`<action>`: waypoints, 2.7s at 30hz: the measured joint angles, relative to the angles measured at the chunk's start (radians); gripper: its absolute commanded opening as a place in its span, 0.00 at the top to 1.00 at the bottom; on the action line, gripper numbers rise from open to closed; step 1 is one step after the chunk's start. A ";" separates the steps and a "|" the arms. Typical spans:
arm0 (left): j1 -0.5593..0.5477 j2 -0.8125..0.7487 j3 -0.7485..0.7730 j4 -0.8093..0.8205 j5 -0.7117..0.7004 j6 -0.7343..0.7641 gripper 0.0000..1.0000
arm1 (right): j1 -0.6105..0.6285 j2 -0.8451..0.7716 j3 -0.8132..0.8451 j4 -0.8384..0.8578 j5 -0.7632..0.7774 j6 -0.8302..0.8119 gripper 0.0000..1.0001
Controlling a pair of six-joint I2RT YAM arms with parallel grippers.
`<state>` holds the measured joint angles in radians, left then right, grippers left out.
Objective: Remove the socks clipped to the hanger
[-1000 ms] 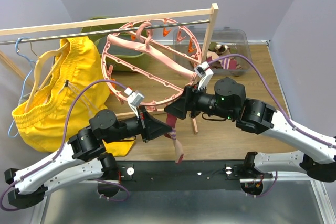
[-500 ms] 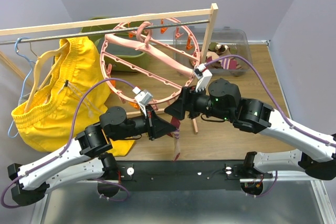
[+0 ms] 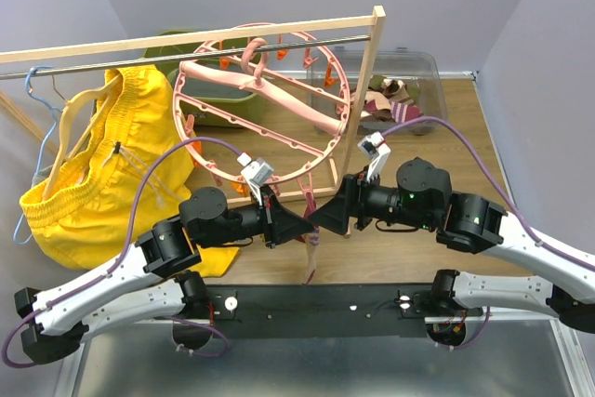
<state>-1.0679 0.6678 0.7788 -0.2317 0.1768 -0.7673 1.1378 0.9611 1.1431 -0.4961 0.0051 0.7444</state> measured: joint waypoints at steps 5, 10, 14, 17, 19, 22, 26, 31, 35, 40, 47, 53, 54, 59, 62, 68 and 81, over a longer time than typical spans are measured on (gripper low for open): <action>0.000 0.012 0.010 0.000 0.000 0.003 1.00 | 0.000 -0.008 -0.054 0.045 -0.052 0.029 0.30; 0.000 0.016 0.017 -0.002 -0.001 0.004 1.00 | 0.000 0.041 0.028 -0.014 -0.010 0.032 0.18; 0.000 0.034 0.028 -0.002 -0.001 0.005 1.00 | 0.008 0.129 0.201 -0.087 0.060 0.001 0.17; 0.000 0.052 0.035 -0.002 -0.001 0.010 1.00 | 0.034 0.192 0.314 -0.171 0.134 -0.020 0.16; 0.000 0.058 0.035 -0.002 -0.002 0.011 1.00 | 0.067 0.232 0.383 -0.231 0.195 -0.029 0.16; 0.000 0.060 0.035 -0.002 -0.002 0.011 1.00 | 0.145 0.310 0.487 -0.344 0.326 -0.027 0.16; 0.004 0.059 0.034 -0.037 -0.015 0.011 1.00 | 0.232 0.399 0.580 -0.463 0.477 -0.001 0.18; 0.007 0.061 0.034 -0.055 -0.032 0.010 1.00 | 0.272 0.461 0.657 -0.565 0.586 0.034 0.28; 0.006 0.051 0.034 -0.046 -0.034 0.010 1.00 | 0.276 0.479 0.660 -0.617 0.647 0.034 0.32; 0.003 0.035 0.034 -0.035 -0.032 0.007 1.00 | 0.273 0.509 0.660 -0.620 0.692 0.009 0.34; 0.003 0.035 0.034 -0.031 -0.031 0.004 1.00 | 0.273 0.551 0.702 -0.610 0.718 -0.050 0.35; 0.003 0.035 0.034 -0.031 -0.030 0.004 1.00 | 0.273 0.622 0.771 -0.603 0.747 -0.083 0.52; 0.003 0.035 0.034 -0.031 -0.030 0.004 1.00 | 0.273 0.633 0.775 -0.603 0.756 -0.086 0.53; 0.003 0.034 0.034 -0.030 -0.029 0.003 1.00 | 0.273 0.652 0.779 -0.605 0.795 -0.090 0.68; 0.003 0.030 0.032 -0.024 -0.026 0.003 1.00 | 0.273 0.652 0.780 -0.605 0.807 -0.092 0.83; 0.003 0.009 0.023 -0.026 -0.008 0.003 1.00 | 0.274 0.649 0.777 -0.604 0.817 -0.091 0.99; 0.003 -0.025 -0.025 -0.051 0.031 -0.004 1.00 | 0.275 0.630 0.752 -0.587 0.819 -0.090 0.99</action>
<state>-1.0645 0.6426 0.7536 -0.2825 0.2073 -0.7712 1.4128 1.5913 1.8946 -1.0836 0.8242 0.6548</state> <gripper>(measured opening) 0.010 0.331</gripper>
